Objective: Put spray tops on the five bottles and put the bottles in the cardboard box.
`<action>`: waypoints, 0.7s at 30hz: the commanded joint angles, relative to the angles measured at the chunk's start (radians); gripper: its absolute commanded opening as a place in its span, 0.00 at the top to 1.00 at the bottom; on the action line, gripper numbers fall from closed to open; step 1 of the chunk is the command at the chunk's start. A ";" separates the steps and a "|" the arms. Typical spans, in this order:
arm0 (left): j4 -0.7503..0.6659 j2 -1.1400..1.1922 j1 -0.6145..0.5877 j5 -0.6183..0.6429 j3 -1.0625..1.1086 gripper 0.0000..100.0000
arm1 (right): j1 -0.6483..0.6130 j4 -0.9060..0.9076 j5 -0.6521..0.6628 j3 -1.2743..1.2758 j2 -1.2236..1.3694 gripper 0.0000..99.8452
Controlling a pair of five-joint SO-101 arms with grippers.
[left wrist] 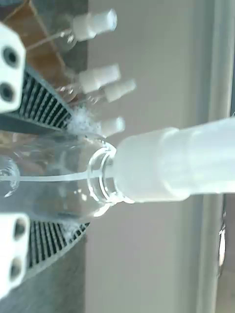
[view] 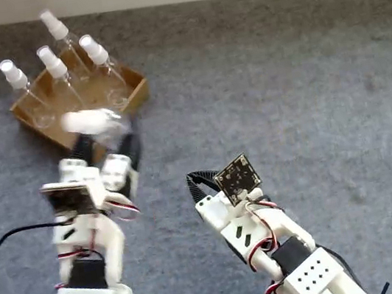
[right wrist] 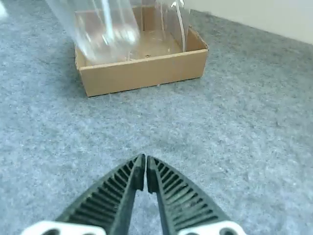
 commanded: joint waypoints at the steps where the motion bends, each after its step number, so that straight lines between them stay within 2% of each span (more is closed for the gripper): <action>1: 0.034 -0.005 -0.139 0.008 -0.168 0.94 | -0.012 0.004 0.008 0.140 -0.010 0.99; 4: 0.153 -0.004 -0.189 0.003 -0.277 0.94 | -0.012 0.004 0.008 0.140 -0.010 0.99; 7: 0.219 0.016 -0.197 -0.068 -0.372 0.94 | -0.012 0.004 0.008 0.140 -0.007 0.99; 12: 0.221 0.257 -0.202 -0.149 -0.522 0.94 | -0.010 0.005 0.008 0.140 -0.005 0.99; 16: 0.218 0.516 -0.232 -0.146 -0.596 0.94 | -0.010 0.005 0.008 0.142 -0.004 0.99; 21: 0.055 0.711 -0.242 -0.149 -0.572 0.94 | -0.010 0.005 0.008 0.142 -0.004 0.99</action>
